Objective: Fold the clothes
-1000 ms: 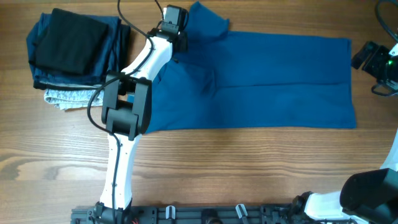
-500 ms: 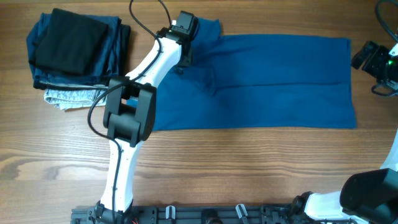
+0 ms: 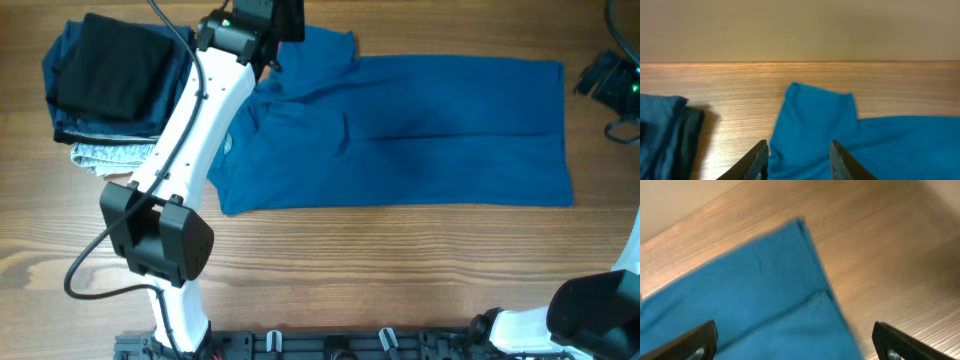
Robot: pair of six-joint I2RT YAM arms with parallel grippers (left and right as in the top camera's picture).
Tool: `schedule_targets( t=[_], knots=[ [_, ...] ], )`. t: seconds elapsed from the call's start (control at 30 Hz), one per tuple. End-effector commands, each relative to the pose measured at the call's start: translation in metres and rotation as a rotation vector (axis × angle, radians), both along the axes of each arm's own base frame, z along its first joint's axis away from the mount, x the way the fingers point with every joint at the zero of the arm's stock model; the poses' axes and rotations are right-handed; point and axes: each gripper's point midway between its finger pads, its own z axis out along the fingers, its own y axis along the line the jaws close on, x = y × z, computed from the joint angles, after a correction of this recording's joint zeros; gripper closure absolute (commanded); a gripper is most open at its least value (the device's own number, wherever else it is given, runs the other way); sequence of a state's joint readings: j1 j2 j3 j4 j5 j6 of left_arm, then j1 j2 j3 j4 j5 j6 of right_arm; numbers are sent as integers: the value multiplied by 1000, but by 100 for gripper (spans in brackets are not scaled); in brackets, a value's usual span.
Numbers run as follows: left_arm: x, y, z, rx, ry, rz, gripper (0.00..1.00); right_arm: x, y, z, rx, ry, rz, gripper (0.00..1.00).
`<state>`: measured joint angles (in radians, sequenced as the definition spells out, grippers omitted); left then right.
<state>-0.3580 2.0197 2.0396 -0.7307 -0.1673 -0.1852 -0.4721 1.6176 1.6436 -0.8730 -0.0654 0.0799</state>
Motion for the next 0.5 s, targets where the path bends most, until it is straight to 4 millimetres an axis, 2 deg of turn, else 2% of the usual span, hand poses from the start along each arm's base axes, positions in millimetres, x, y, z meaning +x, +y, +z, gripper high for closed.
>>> schedule_targets(
  t=[0.0, 0.1, 0.23, 0.3, 0.4, 0.47],
  knots=[
    [6, 0, 33, -130, -36, -37, 61, 11, -11, 10, -64, -39, 0, 1],
    [13, 12, 44, -188, -52, -19, 62, 11, -11, 10, -65, -40, 0, 0],
    [27, 32, 48, -239, -79, 10, 61, 15, -7, 12, -27, -71, -1, 0],
    [33, 35, 49, -274, -91, -13, 62, 26, -4, 23, -27, -131, 28, 0],
    [33, 43, 50, -318, -76, -44, 60, 36, 22, 29, 6, -179, 207, 0],
    [31, 45, 49, -336, -59, -57, 60, 38, 28, 33, 29, -197, 229, 0]
  ],
)
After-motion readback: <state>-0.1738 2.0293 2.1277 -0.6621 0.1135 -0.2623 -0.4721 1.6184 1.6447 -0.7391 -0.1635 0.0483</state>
